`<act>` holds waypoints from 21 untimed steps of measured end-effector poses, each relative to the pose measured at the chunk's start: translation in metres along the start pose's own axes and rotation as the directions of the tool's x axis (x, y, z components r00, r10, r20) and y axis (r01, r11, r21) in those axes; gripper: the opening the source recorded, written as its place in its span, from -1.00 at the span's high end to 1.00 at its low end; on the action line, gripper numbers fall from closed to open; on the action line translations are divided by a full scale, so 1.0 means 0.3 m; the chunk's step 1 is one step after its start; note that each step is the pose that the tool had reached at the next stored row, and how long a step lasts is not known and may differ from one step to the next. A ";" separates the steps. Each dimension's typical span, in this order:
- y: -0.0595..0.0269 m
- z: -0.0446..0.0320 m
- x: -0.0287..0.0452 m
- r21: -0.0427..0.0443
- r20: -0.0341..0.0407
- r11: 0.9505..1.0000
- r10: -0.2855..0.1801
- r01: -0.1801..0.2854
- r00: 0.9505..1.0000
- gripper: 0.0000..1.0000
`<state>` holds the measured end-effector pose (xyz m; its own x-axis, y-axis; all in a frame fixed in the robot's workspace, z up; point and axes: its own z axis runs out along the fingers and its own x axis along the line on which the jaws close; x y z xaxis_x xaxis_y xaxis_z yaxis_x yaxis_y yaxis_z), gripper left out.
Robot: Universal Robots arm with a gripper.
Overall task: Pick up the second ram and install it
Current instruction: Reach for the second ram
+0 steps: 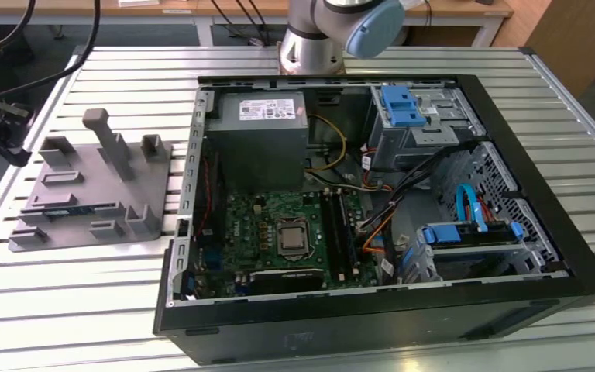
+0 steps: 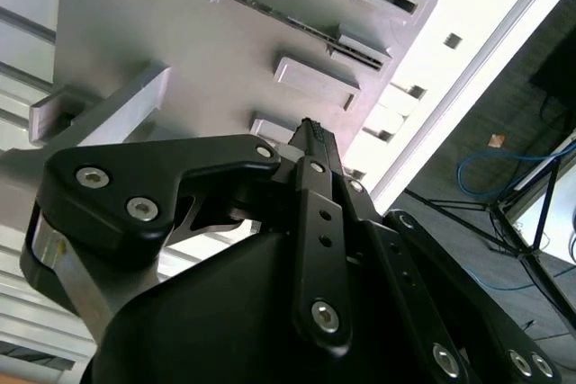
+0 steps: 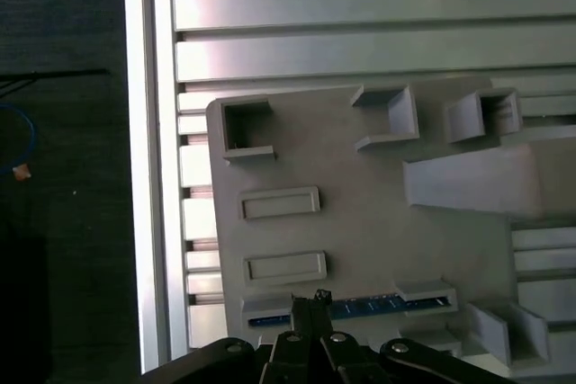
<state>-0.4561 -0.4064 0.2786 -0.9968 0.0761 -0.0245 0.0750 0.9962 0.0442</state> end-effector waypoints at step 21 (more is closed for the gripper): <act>-0.008 0.031 -0.078 0.010 -0.037 1.000 -0.001 0.001 0.999 0.80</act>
<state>-0.4327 -0.4102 0.2697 -0.9972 0.0739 0.0127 0.0743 0.9966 0.0343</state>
